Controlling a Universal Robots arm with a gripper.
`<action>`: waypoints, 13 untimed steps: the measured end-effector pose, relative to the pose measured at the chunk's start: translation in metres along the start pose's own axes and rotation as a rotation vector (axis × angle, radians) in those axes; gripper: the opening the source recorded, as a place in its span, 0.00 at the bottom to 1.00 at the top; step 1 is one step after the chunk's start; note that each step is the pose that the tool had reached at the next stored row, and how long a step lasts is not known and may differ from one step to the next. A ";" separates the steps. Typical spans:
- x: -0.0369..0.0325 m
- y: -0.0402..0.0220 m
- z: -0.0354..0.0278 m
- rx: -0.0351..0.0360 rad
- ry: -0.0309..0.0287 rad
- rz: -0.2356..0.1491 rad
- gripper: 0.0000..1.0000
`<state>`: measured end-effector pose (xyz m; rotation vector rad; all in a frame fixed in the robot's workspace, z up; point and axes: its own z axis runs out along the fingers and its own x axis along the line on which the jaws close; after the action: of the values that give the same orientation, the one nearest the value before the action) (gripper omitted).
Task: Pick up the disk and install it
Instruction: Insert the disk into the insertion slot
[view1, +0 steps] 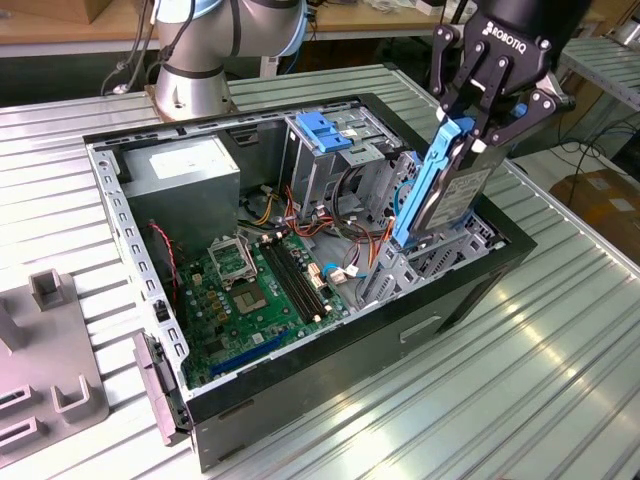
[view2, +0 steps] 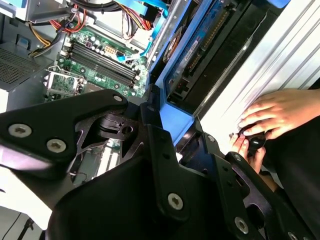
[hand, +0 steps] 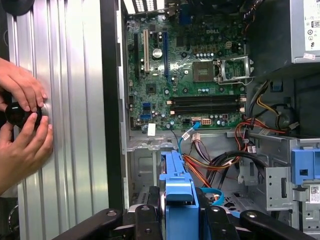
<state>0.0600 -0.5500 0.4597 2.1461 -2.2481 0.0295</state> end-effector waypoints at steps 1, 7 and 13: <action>0.0005 0.0000 0.0005 0.0000 -0.0001 0.000 0.37; 0.0020 -0.0001 0.0033 0.0000 0.0000 0.000 0.37; 0.0027 -0.0002 0.0066 -0.0003 -0.0001 0.000 0.37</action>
<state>0.0600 -0.5529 0.4532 2.1460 -2.2481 0.0291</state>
